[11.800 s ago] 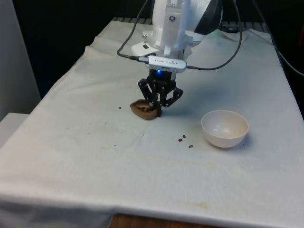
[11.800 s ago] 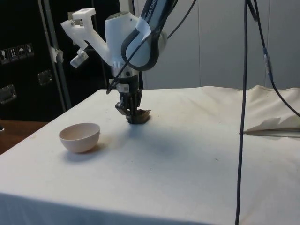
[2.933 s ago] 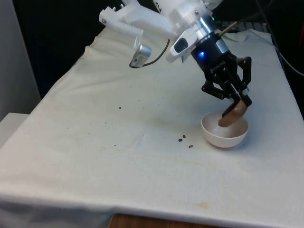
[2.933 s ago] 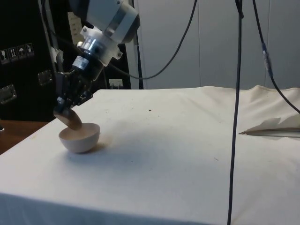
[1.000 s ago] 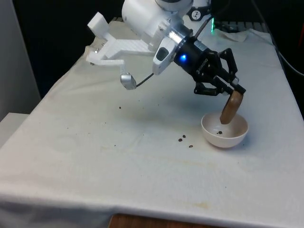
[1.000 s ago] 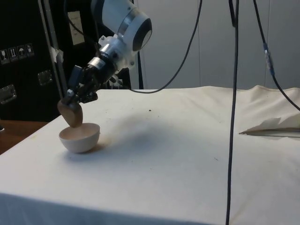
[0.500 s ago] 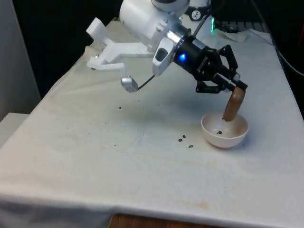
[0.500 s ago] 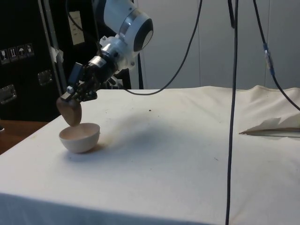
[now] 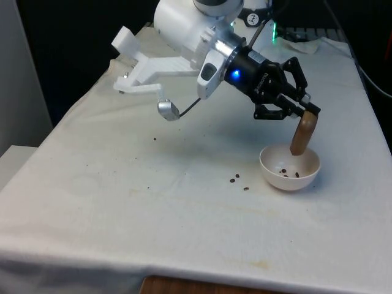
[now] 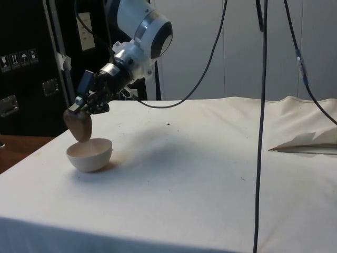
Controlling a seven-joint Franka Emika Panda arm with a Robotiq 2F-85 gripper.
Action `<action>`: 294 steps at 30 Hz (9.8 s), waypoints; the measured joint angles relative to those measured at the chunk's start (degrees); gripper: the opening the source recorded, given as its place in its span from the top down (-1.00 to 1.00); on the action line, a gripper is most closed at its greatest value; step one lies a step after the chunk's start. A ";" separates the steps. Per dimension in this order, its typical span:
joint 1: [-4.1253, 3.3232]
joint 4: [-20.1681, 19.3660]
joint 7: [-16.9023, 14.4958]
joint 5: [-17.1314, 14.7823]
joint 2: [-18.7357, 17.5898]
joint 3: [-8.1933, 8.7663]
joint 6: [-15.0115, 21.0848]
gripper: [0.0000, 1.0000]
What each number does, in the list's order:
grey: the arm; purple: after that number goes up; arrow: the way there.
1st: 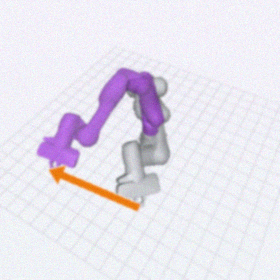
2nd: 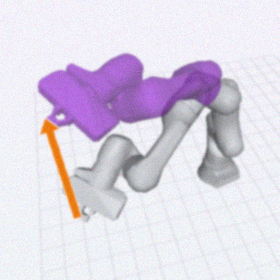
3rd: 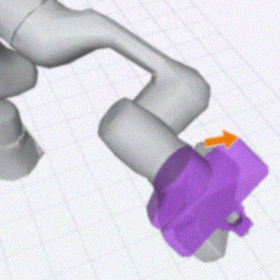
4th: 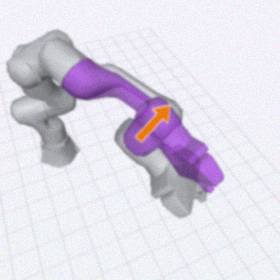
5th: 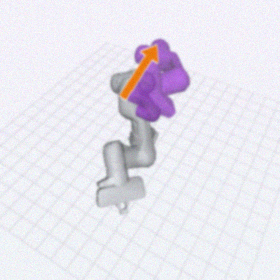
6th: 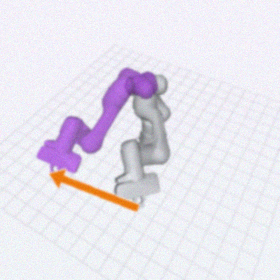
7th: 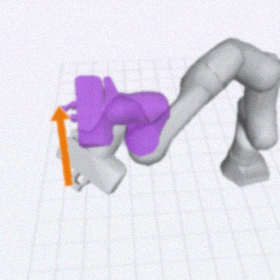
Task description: Pour the coffee beans from the cup into the bowl.
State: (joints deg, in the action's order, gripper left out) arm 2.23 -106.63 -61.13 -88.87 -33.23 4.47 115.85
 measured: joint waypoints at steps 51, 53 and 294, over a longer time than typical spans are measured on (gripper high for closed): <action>0.17 0.00 -1.15 -4.98 -1.95 2.98 -10.08 0.93; 0.17 0.00 -1.15 -4.98 -1.95 2.98 -10.08 0.93; -0.80 2.46 -8.59 43.83 4.47 7.33 -15.13 0.93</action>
State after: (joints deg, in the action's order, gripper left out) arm 1.43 -104.16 -69.73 -45.03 -28.76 11.80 100.73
